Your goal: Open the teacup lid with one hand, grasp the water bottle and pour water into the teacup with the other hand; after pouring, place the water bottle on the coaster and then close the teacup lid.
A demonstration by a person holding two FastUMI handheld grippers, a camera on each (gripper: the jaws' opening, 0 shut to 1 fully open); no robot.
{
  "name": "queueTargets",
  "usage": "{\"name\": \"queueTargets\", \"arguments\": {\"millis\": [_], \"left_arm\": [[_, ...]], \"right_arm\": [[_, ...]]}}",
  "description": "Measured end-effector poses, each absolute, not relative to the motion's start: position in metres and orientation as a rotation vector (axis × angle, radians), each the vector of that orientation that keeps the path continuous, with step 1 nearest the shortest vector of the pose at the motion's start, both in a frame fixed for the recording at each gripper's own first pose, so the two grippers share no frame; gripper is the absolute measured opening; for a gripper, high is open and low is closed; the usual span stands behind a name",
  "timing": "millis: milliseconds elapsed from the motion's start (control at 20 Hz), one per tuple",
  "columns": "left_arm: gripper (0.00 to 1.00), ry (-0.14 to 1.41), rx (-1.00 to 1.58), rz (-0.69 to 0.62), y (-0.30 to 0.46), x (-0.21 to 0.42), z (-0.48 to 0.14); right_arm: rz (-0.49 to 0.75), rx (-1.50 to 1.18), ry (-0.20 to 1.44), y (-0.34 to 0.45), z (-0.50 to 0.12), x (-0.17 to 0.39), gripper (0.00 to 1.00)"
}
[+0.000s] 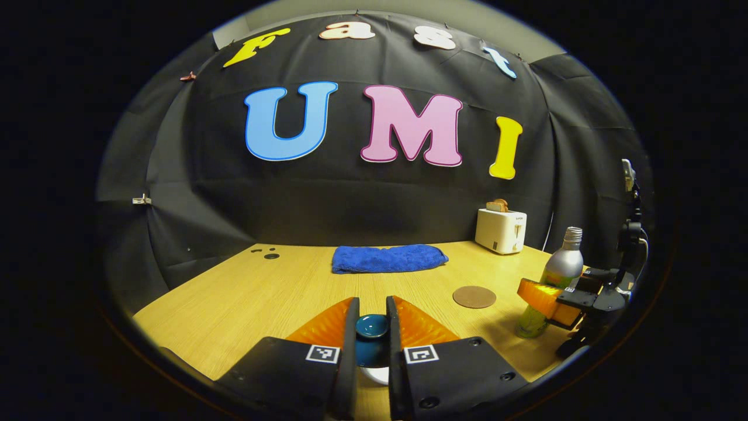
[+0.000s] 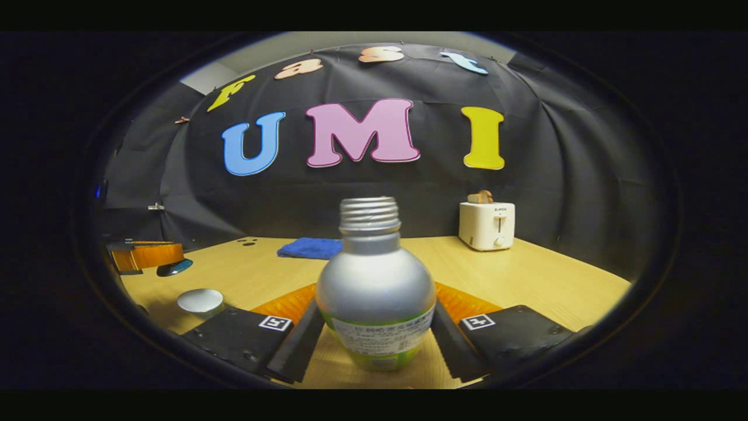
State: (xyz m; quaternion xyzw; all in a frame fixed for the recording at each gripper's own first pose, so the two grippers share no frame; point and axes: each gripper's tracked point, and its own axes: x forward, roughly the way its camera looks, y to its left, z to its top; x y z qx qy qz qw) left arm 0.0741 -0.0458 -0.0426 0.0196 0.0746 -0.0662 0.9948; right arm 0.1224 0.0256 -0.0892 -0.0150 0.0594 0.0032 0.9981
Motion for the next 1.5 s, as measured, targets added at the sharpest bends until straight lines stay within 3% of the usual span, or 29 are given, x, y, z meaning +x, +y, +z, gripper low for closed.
{"name": "queueTargets", "arguments": {"millis": [50, 150, 200, 500, 700, 1000, 1250, 1500], "left_arm": [[0.26, 0.148, 0.04, -0.13, -0.045, 0.073, -0.043], [0.26, 0.146, 0.039, -0.129, -0.042, 0.072, -0.041], [0.26, 0.144, 0.037, -0.127, -0.041, 0.072, -0.041], [0.26, 0.144, 0.021, -0.106, -0.027, 0.067, -0.043], [0.26, 0.149, 0.016, -0.091, -0.015, 0.064, -0.045], [0.26, 0.133, 0.018, -0.051, 0.013, 0.055, -0.041], [0.26, 0.159, -0.027, -0.041, 0.034, 0.053, -0.049], [0.29, 0.147, -0.009, -0.034, 0.05, 0.049, -0.048]], "right_arm": [[0.007, -0.036, 0.123, 0.026, -0.091, 0.124, 0.86], [0.003, -0.037, 0.126, 0.025, -0.09, 0.125, 0.88], [0.008, -0.039, 0.125, 0.026, -0.09, 0.125, 0.81], [0.102, -0.066, 0.147, 0.044, -0.092, 0.127, 0.82], [0.076, -0.074, 0.144, 0.041, -0.092, 0.131, 0.81], [0.058, -0.403, 0.112, 0.036, -0.063, 0.14, 0.8], [0.167, -0.731, 0.12, 0.071, -0.072, 0.139, 0.8], [0.224, -0.892, 0.136, 0.095, -0.087, 0.138, 0.8]]}}
